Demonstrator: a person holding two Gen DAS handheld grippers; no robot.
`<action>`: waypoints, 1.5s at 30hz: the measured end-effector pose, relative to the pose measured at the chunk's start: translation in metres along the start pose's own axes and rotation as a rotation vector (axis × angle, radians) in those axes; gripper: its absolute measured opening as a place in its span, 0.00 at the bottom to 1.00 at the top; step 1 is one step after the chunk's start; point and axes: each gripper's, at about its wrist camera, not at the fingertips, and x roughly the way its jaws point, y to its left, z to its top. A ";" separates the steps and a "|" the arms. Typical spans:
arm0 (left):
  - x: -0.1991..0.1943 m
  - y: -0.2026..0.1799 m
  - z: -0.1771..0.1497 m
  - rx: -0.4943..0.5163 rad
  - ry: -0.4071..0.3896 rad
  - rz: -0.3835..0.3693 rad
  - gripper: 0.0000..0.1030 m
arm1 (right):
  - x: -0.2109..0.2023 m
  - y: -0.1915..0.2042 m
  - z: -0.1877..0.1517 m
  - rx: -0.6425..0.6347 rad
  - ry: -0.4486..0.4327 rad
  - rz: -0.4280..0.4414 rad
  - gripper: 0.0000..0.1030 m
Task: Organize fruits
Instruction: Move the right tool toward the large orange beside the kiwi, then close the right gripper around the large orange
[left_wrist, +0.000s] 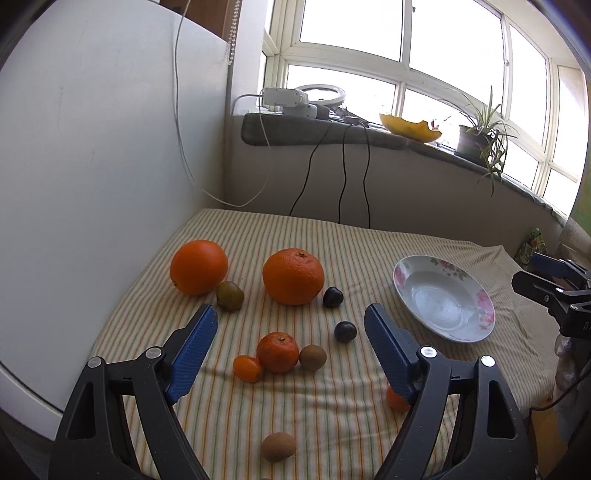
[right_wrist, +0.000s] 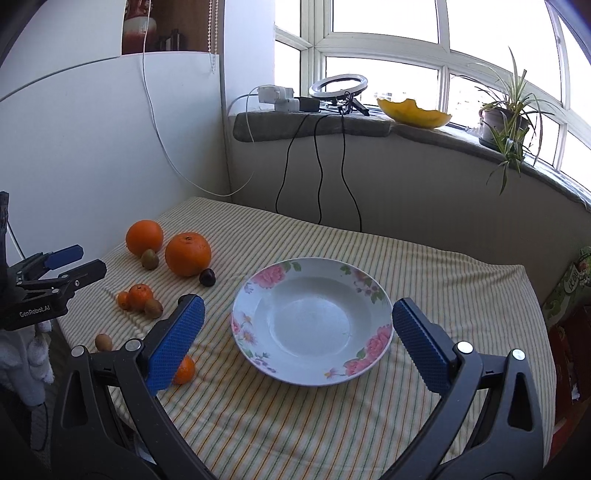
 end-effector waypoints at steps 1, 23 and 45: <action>0.004 0.005 0.000 -0.011 0.011 -0.008 0.78 | 0.007 0.002 0.003 -0.008 0.015 0.018 1.00; 0.075 0.017 0.023 0.015 0.192 -0.134 0.60 | 0.171 0.034 0.061 0.161 0.409 0.473 0.78; 0.126 0.025 0.030 0.017 0.326 -0.168 0.53 | 0.266 0.068 0.061 0.247 0.565 0.535 0.75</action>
